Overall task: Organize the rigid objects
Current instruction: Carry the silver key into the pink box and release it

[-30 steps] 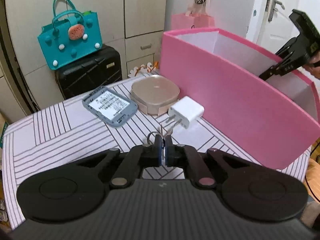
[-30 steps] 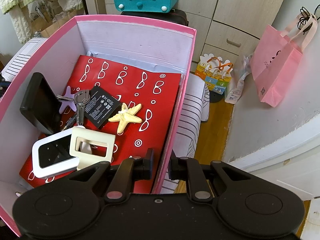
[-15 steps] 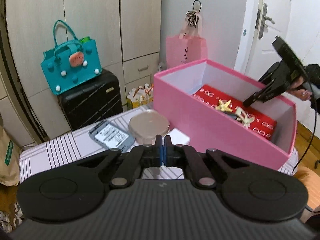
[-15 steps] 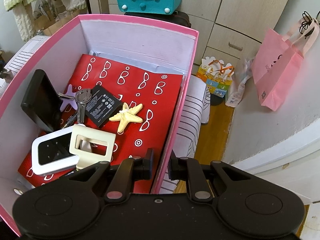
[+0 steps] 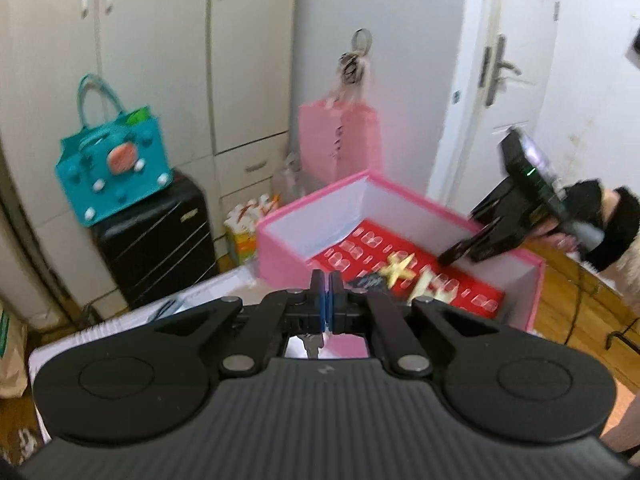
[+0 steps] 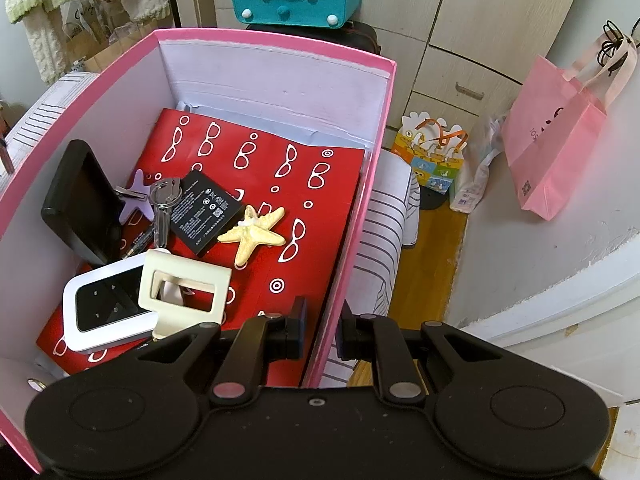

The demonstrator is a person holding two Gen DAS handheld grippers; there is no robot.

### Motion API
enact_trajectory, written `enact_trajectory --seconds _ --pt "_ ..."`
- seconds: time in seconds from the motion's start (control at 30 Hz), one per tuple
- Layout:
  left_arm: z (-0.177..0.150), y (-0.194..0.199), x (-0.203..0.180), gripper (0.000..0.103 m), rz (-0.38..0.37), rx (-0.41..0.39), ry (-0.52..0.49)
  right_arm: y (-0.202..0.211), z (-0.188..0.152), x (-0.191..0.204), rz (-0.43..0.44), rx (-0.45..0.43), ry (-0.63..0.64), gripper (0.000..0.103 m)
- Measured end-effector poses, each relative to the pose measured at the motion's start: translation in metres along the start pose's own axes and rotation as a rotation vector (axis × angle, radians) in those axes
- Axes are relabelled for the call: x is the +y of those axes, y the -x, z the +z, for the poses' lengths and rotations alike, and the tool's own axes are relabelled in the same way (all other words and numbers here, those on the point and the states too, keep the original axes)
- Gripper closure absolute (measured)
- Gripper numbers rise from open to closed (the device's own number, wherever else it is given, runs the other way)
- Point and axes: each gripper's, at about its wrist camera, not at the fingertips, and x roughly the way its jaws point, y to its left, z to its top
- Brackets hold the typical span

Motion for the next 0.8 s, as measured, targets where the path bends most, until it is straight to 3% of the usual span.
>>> enact_trajectory --seconds 0.27,0.6,0.8 --pt "0.040 -0.034 -0.045 0.102 -0.058 0.015 -0.077 0.004 0.003 -0.004 0.013 0.022 -0.014 0.086" --pt "0.043 -0.118 -0.060 0.103 -0.174 0.113 0.012 0.010 -0.006 -0.006 0.034 -0.004 -0.047 0.086" --pt "0.044 -0.150 -0.087 0.101 -0.258 0.151 0.009 0.008 -0.008 -0.005 0.035 -0.003 -0.050 0.084"
